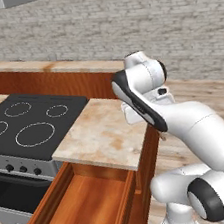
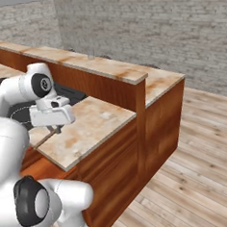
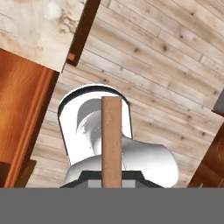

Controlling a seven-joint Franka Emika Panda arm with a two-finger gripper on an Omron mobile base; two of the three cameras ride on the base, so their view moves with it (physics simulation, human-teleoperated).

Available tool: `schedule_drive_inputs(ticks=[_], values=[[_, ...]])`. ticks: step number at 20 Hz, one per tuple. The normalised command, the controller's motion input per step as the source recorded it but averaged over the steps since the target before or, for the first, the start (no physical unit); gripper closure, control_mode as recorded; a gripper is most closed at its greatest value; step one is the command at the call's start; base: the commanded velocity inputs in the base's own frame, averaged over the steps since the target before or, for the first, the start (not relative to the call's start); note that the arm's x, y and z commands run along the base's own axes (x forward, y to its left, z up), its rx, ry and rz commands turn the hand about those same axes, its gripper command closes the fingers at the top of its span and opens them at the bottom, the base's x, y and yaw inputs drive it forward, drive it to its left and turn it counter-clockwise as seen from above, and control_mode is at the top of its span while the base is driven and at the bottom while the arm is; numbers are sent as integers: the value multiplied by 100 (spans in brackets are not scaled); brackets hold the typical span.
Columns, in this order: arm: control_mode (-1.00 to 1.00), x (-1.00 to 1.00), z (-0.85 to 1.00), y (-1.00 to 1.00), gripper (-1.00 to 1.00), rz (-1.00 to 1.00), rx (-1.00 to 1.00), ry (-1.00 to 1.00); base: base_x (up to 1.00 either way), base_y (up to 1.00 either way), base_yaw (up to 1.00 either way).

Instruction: Take a straw from the drawer in front and place it inside the glass cup on the dining counter.

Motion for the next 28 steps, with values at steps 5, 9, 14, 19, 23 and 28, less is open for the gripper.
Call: schedule_drive_inputs(ticks=[5, 9, 14, 19, 23, 28], values=[[-100, 13, 0, -62, 100, 1, 0, 0, 0, 0, 0], [-100, 23, 2, -50, 100, 0, 0, -8, 0, 0, 0], [-100, 36, 4, -43, 100, 2, 3, -2, 0, 0, 0], [-100, 17, 3, -24, 100, 1, 4, -9, 0, 0, 0], [-100, 6, 5, -15, 100, 0, 3, -13, 0, 0, 0], [-100, 4, 3, -10, 100, 0, 2, -17, 0, 0, 0]])
